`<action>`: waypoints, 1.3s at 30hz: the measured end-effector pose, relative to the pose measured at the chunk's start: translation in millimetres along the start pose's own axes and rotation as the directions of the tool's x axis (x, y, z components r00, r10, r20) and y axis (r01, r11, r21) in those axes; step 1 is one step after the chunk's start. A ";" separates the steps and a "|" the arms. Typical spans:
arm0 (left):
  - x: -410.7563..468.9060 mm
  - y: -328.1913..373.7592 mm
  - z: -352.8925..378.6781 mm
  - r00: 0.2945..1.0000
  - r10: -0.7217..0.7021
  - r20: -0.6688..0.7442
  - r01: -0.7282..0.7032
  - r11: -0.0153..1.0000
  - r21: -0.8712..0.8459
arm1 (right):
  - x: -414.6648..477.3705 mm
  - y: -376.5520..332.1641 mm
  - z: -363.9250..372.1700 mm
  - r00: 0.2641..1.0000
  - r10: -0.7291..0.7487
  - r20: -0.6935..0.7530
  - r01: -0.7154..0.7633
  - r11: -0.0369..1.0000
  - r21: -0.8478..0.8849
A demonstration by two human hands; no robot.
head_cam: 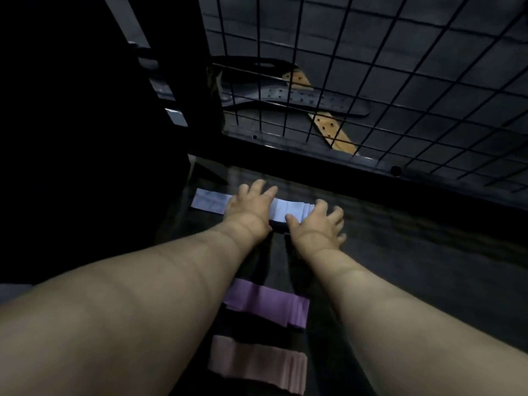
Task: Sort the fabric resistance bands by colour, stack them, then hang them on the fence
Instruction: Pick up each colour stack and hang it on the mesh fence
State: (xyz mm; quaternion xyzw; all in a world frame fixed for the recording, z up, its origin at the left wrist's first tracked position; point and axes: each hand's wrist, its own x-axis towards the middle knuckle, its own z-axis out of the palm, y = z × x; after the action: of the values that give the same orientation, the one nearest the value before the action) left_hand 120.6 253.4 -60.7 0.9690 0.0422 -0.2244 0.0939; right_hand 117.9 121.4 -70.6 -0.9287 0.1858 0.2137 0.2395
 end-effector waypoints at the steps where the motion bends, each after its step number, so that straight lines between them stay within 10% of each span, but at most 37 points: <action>1: 4.9 -0.1 2.6 1.000 -0.004 -0.013 0.004 1.000 0.025 | 2.7 -0.1 4.8 1.000 0.027 0.001 -0.027 0.999 0.028; 22: 23.4 10.4 29.5 0.959 0.210 -0.189 -0.257 0.927 -0.273 | 33.8 21.2 25.7 0.997 0.006 -0.074 0.022 0.931 0.364; 26: 23.2 -14.0 22.1 0.947 0.038 -0.318 -0.164 0.911 -0.379 | 34.5 27.7 24.7 0.996 -0.031 -0.088 0.062 0.921 0.384; 31: 26.7 -80.5 23.0 0.975 -0.195 -0.106 0.188 0.979 -0.074 | 35.5 27.9 26.7 0.995 -0.042 -0.096 0.076 0.918 0.389; 39: 33.8 -96.2 9.5 0.977 -0.212 0.015 0.205 0.961 0.187 | 35.3 29.4 31.3 0.991 -0.044 -0.123 0.088 0.918 0.387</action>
State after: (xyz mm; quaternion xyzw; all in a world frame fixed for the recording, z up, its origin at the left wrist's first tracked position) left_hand 135.0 346.9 -99.7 0.9596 0.1213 -0.2529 -0.0197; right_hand 124.8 105.3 -123.4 -0.8784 0.2064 0.1117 0.4164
